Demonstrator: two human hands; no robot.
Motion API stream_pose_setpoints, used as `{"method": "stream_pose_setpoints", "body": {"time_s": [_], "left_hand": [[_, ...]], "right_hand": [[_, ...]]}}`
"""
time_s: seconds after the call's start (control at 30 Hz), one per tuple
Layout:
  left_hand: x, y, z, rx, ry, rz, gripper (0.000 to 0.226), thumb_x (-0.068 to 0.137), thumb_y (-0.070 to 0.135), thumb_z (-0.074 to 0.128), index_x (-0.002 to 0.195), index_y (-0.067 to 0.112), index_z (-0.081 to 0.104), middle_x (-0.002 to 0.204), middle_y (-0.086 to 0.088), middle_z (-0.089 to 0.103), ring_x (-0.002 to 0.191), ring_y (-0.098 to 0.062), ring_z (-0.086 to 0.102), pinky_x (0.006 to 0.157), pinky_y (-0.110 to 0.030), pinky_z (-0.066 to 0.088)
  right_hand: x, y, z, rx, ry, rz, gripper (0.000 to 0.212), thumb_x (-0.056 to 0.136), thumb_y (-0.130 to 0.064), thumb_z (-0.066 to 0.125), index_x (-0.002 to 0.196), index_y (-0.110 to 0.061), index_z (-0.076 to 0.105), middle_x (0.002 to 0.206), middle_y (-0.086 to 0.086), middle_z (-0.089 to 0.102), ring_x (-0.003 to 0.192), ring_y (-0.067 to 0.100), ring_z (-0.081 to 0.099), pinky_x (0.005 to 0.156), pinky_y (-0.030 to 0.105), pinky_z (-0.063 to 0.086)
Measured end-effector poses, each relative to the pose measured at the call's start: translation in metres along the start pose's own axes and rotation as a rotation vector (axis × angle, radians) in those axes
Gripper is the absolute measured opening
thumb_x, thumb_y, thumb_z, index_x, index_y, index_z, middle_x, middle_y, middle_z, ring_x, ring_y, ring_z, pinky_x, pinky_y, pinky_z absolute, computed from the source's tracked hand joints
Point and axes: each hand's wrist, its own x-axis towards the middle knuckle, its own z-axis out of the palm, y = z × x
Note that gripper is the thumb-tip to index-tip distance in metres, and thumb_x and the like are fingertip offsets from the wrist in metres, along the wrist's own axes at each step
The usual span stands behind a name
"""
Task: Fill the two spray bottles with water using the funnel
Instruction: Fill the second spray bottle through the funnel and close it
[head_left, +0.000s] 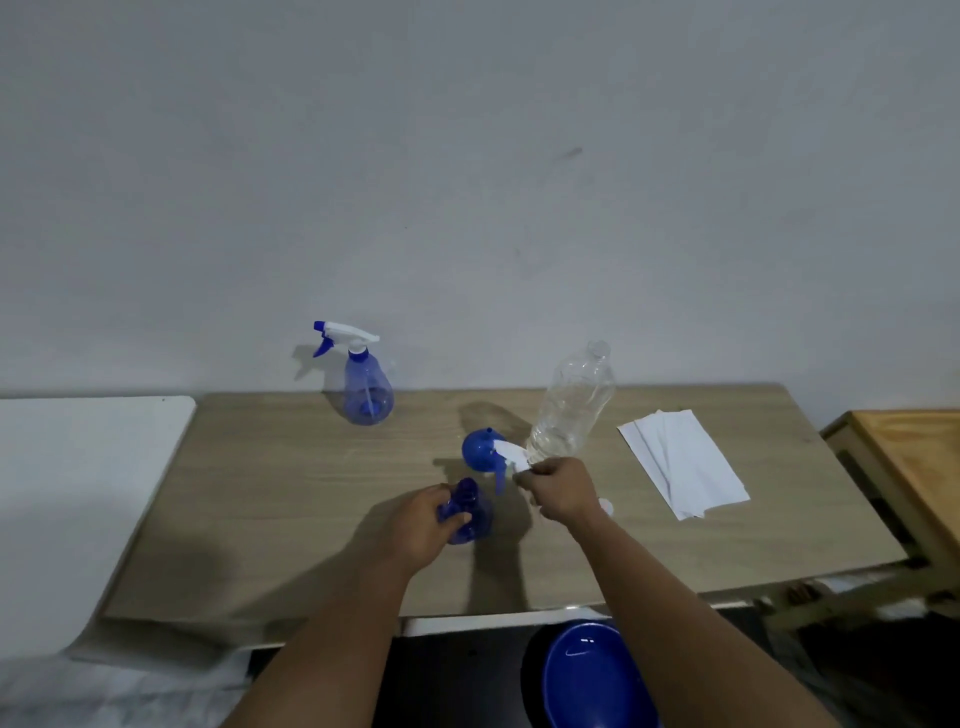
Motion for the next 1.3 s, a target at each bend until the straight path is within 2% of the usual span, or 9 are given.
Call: {"method": "stream_pose_setpoints", "body": {"time_s": [0.17,0.27,0.43,0.6,0.73,0.83,0.9,1.03,1.3], "left_hand": [[-0.003,0.009,0.005,0.014,0.029,-0.001,0.024,0.086,0.01,0.075,0.075,0.028,0.063,0.074,0.008,0.063,0.069,-0.002,0.059,0.067,-0.023,0.039],[-0.004,0.014,0.008,0.036,0.048,-0.017,0.037,0.086,0.009,0.074,0.07,0.036,0.055,0.071,0.014,0.059,0.069,0.0,0.056,0.062,-0.011,0.035],[-0.004,0.016,0.007,0.05,0.023,-0.084,0.019,0.086,0.018,0.075,0.08,0.03,0.062,0.088,0.005,0.068,0.086,-0.018,0.065,0.077,-0.029,0.047],[-0.004,0.015,0.007,0.019,0.007,-0.066,0.013,0.087,0.019,0.074,0.1,0.021,0.074,0.1,0.002,0.074,0.094,-0.018,0.068,0.088,-0.036,0.052],[-0.005,0.016,0.005,0.004,0.005,-0.07,0.011,0.086,0.017,0.074,0.094,0.024,0.072,0.094,0.005,0.073,0.09,-0.016,0.068,0.084,-0.032,0.052],[-0.005,0.016,0.006,0.055,0.016,-0.086,0.026,0.088,0.013,0.071,0.076,0.033,0.059,0.072,0.012,0.063,0.069,-0.006,0.06,0.06,-0.011,0.039],[-0.004,0.013,0.008,0.093,0.016,-0.133,0.023,0.088,0.014,0.069,0.074,0.029,0.059,0.068,0.007,0.062,0.066,-0.015,0.061,0.053,-0.016,0.036],[-0.002,0.007,0.011,0.122,0.032,-0.193,0.011,0.09,0.014,0.064,0.095,0.006,0.068,0.086,-0.014,0.071,0.082,-0.034,0.067,0.068,-0.035,0.049],[-0.006,0.012,0.008,0.066,0.031,-0.206,0.004,0.086,0.014,0.068,0.089,0.014,0.071,0.082,-0.007,0.071,0.076,-0.027,0.066,0.069,-0.034,0.049]], "right_hand": [[-0.015,-0.069,-0.016,0.425,-0.044,-0.186,0.022,0.093,-0.013,0.076,0.1,0.008,0.072,0.077,0.013,0.061,0.07,0.025,0.056,0.063,0.036,0.05],[-0.025,-0.094,-0.014,0.503,-0.027,-0.289,0.017,0.094,-0.016,0.077,0.101,-0.002,0.076,0.083,0.007,0.07,0.074,0.018,0.07,0.065,0.033,0.058],[-0.03,-0.095,0.0,0.464,0.002,-0.362,0.013,0.093,-0.015,0.079,0.102,-0.023,0.075,0.095,0.001,0.075,0.082,0.018,0.074,0.077,0.043,0.064],[-0.028,-0.072,0.01,0.367,-0.012,-0.369,0.02,0.091,-0.016,0.079,0.108,-0.025,0.073,0.09,-0.01,0.075,0.078,0.011,0.072,0.081,0.04,0.062],[-0.03,-0.053,0.015,0.296,-0.094,-0.429,0.026,0.089,-0.008,0.078,0.104,-0.029,0.077,0.097,-0.006,0.08,0.092,0.015,0.076,0.084,0.034,0.062],[-0.028,-0.036,0.026,0.226,-0.155,-0.429,0.027,0.085,-0.005,0.08,0.102,-0.025,0.078,0.101,0.0,0.081,0.098,0.017,0.076,0.094,0.039,0.06],[-0.027,-0.024,0.034,0.184,-0.184,-0.409,0.029,0.084,-0.001,0.079,0.102,-0.023,0.077,0.103,0.001,0.081,0.099,0.016,0.077,0.096,0.039,0.059],[-0.028,-0.003,0.044,0.137,-0.198,-0.379,0.03,0.082,-0.003,0.079,0.108,-0.019,0.077,0.103,0.0,0.08,0.1,0.017,0.076,0.097,0.043,0.058],[-0.03,0.002,0.046,0.157,-0.145,-0.349,0.026,0.082,-0.004,0.084,0.103,-0.017,0.077,0.099,0.002,0.081,0.095,0.019,0.077,0.094,0.046,0.06]]}}
